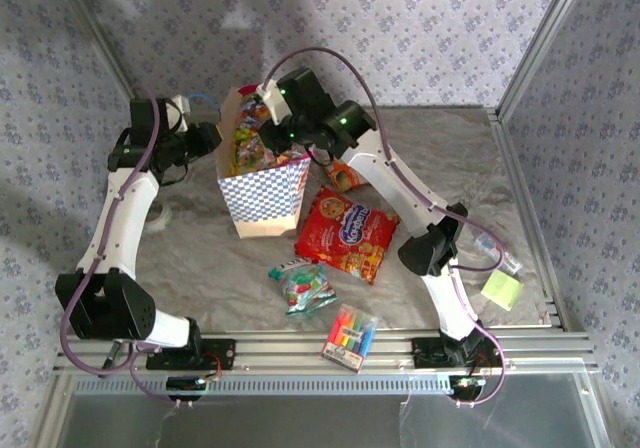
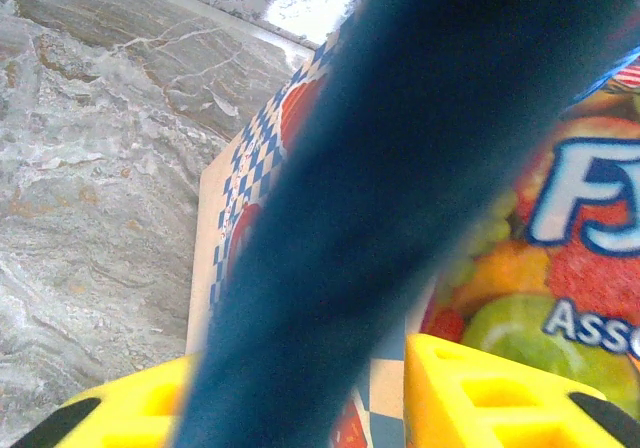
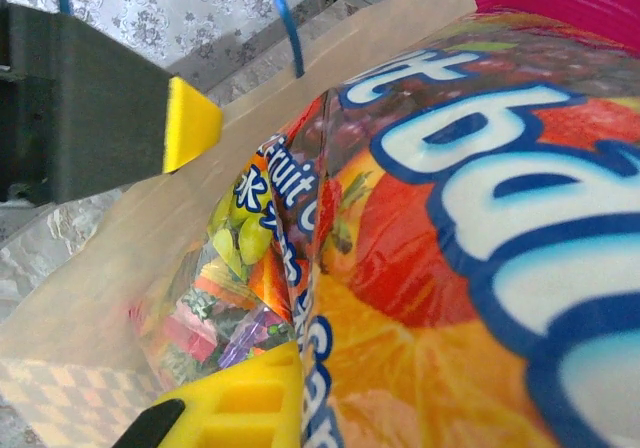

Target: Place the snacks into the paper bag

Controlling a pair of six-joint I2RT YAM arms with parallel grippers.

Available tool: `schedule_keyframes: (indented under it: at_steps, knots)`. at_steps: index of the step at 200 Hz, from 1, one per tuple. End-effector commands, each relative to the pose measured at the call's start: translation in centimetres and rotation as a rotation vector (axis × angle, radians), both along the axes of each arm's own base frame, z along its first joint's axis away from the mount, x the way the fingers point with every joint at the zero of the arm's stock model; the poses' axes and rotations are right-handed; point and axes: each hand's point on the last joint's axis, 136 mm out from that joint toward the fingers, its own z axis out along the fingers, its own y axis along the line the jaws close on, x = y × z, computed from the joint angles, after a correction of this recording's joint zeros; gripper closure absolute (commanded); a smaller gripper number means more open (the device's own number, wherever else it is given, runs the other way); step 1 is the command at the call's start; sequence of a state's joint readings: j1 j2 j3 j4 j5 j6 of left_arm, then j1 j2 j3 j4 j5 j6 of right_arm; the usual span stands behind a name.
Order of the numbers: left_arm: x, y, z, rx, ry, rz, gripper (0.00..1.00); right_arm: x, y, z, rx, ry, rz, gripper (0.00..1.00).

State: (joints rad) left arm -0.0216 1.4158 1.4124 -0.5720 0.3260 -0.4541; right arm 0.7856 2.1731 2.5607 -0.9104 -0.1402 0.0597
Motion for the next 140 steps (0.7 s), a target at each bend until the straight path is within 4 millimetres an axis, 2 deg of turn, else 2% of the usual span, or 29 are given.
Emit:
schedule_keyframes:
  at_steps: [1,27,82,140]
  knots:
    - [0.4,0.0,1.5,-0.017,-0.043,0.001,0.59,0.2,0.9,7.1,0.204,-0.117,0.036,1.00]
    - [0.5,0.0,1.4,-0.018,-0.040,0.003,0.59,0.6,1.3,7.2,0.240,-0.101,0.054,1.00]
    - [0.6,-0.1,1.2,-0.026,-0.035,0.002,0.59,0.4,1.8,9.1,0.306,-0.127,0.090,1.00]
    - [0.8,-0.2,0.7,-0.038,-0.023,-0.003,0.59,1.2,2.9,8.4,0.384,-0.034,0.073,1.00]
